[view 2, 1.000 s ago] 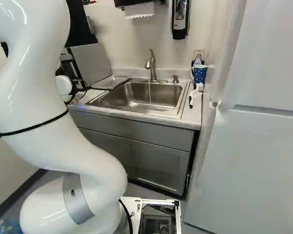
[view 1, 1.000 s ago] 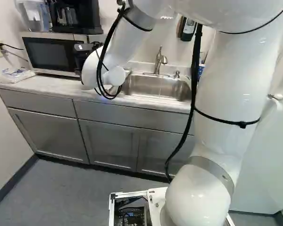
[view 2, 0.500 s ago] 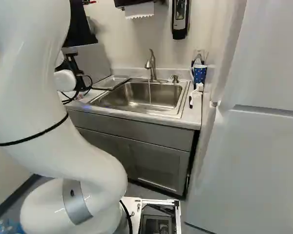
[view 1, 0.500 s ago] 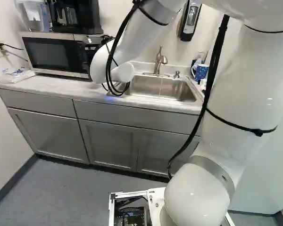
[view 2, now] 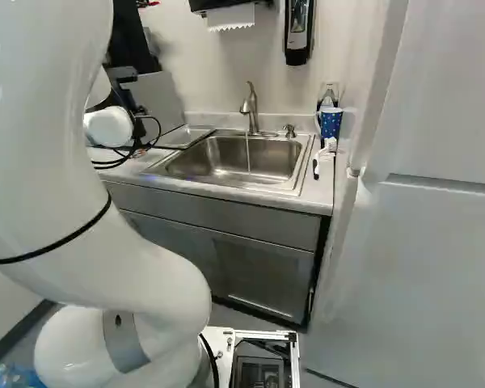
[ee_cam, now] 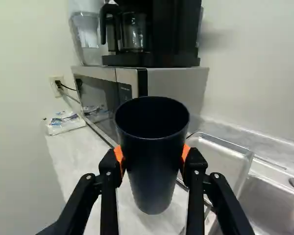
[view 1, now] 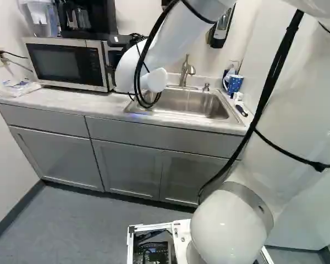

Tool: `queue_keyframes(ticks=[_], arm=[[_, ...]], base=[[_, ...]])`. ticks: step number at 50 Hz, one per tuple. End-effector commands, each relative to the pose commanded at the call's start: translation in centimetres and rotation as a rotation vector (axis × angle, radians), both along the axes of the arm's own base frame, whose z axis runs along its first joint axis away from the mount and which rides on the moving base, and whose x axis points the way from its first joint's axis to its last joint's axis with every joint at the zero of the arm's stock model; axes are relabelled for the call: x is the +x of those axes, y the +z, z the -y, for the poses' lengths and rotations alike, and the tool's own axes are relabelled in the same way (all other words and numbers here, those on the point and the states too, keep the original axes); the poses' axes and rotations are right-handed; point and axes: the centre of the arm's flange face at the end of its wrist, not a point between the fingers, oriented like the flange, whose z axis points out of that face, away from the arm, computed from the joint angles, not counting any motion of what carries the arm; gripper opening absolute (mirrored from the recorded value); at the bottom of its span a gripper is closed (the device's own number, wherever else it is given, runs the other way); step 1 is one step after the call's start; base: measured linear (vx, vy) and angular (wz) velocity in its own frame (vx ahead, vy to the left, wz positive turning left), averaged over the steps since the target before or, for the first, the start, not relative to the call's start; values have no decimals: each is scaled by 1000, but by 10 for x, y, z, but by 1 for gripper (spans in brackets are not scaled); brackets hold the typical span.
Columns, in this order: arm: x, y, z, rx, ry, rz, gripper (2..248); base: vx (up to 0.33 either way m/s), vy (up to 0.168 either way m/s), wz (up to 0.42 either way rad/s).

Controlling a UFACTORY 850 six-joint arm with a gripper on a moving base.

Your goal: Rinse the cup and place it in the tray

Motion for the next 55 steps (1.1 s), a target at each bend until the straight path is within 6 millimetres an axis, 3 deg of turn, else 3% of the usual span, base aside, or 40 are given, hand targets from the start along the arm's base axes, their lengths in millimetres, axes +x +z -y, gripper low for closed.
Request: queue_keyframes(ticks=[38, 55], arm=[[-3, 37, 59, 24, -110, 52, 125], [6, 45, 84, 11, -167, 29, 125]], base=[[0, 0, 0], [0, 0, 0]])
